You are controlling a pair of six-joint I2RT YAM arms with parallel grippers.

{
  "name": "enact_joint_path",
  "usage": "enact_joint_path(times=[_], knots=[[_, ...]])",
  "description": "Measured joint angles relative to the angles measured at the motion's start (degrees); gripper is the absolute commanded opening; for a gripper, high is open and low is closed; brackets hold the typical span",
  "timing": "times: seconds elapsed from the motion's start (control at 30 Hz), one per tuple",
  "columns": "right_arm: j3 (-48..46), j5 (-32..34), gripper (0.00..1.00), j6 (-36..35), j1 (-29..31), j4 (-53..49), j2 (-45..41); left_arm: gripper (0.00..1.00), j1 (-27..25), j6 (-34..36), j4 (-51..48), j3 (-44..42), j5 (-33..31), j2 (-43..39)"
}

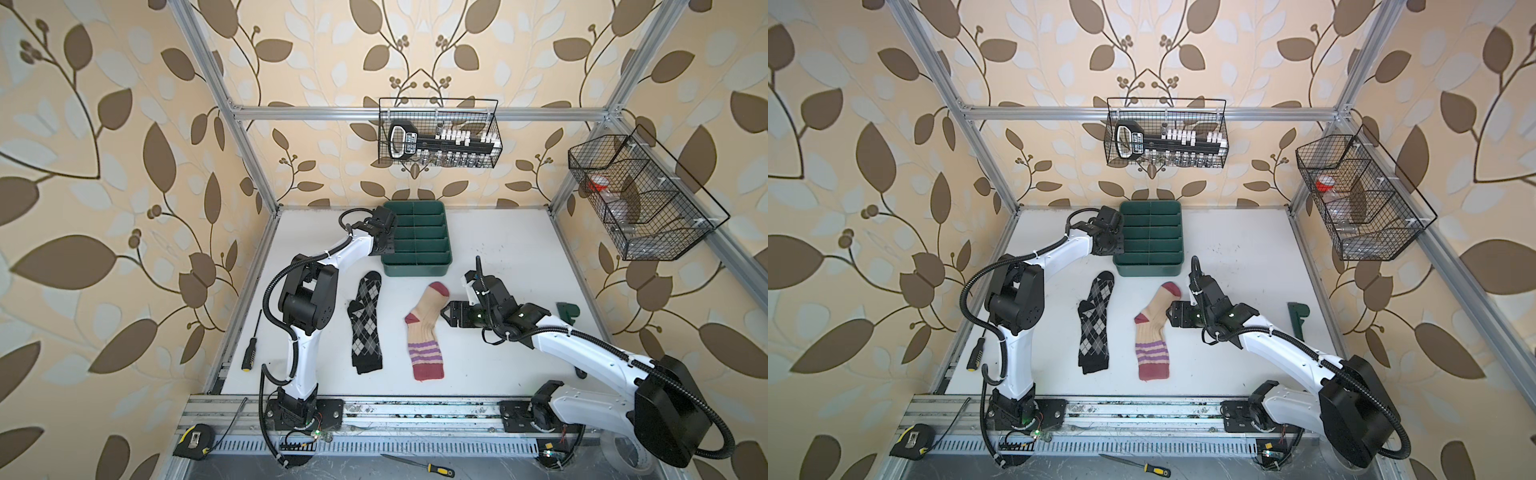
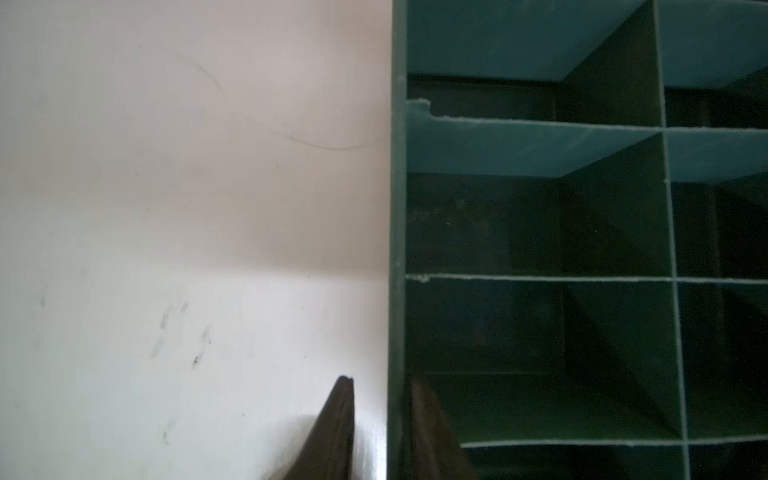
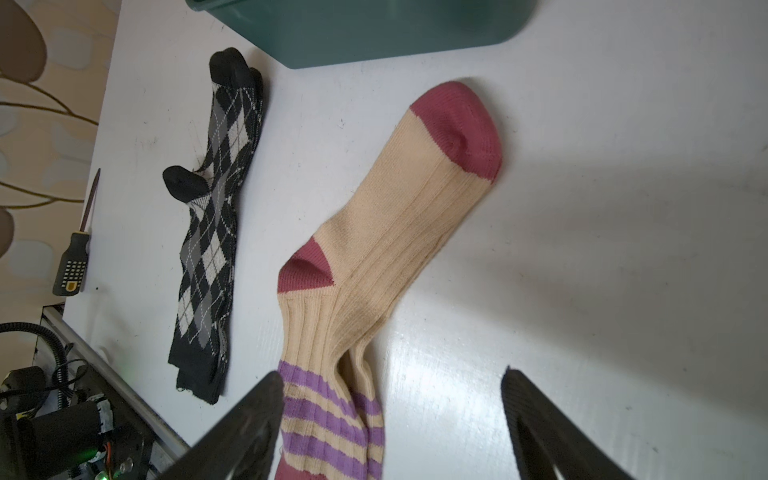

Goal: Roll the socks

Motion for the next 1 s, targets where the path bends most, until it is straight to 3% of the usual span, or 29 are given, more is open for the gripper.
enact_joint_path(times=[0.33, 0.73, 1.0], knots=[[-1.51, -0.15, 0.83, 0.42, 0.63, 0.92, 0.04, 0.00, 0.39, 0.94, -0.72, 3.89, -1.18, 2.69], [-1.84, 0.15, 0.82, 1.42, 0.63, 1.44, 0.02, 0.00, 5.62, 1.95, -0.31, 4.44, -1.60, 3.17], [-1.53, 1.57, 0.79, 4.02, -0.31, 5.14, 7.52, 0.02, 10.29, 6.38, 0.87, 3.63, -4.74, 3.10]])
